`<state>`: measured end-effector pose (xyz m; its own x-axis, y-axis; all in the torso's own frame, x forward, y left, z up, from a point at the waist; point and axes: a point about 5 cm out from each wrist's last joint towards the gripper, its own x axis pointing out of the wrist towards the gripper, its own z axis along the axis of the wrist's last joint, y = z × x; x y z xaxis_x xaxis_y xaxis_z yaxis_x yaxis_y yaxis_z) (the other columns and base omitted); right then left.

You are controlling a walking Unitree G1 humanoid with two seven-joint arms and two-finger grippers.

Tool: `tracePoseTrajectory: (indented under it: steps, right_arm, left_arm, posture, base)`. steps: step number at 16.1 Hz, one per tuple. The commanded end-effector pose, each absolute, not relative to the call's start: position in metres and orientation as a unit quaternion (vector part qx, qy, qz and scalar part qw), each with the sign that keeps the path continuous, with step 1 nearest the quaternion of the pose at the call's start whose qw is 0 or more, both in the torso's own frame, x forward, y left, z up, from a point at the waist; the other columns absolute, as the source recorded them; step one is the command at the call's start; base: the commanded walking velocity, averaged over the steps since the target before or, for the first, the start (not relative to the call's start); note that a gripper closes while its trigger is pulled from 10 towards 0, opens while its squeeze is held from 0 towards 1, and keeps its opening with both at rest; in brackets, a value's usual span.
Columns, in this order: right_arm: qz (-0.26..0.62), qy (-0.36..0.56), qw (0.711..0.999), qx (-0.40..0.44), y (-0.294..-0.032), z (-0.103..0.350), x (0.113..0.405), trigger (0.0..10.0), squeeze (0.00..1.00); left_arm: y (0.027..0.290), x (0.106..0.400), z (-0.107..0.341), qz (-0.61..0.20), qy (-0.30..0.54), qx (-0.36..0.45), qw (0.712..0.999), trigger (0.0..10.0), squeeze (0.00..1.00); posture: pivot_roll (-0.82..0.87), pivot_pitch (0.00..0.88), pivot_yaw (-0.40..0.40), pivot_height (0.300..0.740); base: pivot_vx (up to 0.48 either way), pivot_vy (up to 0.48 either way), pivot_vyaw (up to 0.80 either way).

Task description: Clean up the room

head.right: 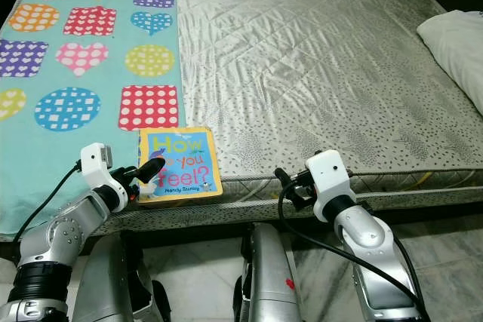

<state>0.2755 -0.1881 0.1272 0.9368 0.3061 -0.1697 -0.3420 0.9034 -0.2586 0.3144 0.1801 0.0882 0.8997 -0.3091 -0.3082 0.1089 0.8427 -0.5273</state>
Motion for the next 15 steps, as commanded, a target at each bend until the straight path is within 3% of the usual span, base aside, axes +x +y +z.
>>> tracePoseTrajectory:
  steps: [1,3,9,10,11,15]
  right_arm:
    - [0.154,0.070,0.975,-0.146,-0.194,0.126,0.275,10.0,0.00]
    - [0.152,0.066,0.975,-0.148,-0.195,0.128,0.278,10.0,0.00]
    - [0.152,0.060,0.975,-0.150,-0.194,0.131,0.282,10.0,0.00]
    - [0.152,0.059,0.975,-0.150,-0.194,0.131,0.282,10.0,0.00]
    - [0.152,0.057,0.975,-0.150,-0.194,0.132,0.283,10.0,0.00]
    - [0.151,0.053,0.976,-0.150,-0.192,0.133,0.284,10.0,0.00]
  left_arm:
    - [0.175,0.313,0.082,-0.121,0.213,-0.261,0.934,10.0,0.00]
    - [0.170,0.304,0.059,-0.149,0.266,-0.300,0.904,10.0,0.00]
    - [0.170,0.310,0.051,-0.163,0.287,-0.317,0.889,10.0,0.00]
    - [0.169,0.312,0.052,-0.169,0.286,-0.320,0.887,3.4,0.00]
    - [0.169,0.316,0.054,-0.180,0.283,-0.324,0.885,0.0,0.00]
    - [0.166,0.326,0.063,-0.194,0.263,-0.337,0.883,0.0,0.00]
  posture:
    - [-0.17,0.176,-0.120,0.515]
    - [-0.18,0.173,-0.126,0.515]
    - [-0.18,0.160,-0.126,0.515]
    - [-0.18,0.159,-0.127,0.515]
    - [-0.18,0.153,-0.126,0.515]
    - [-0.18,0.146,-0.124,0.515]
  base:
    - [0.000,0.000,0.00]
    - [0.000,0.000,0.00]
    - [0.000,0.000,0.00]
    - [0.000,0.000,0.00]
    - [0.000,0.000,0.00]
    - [0.000,0.000,0.00]
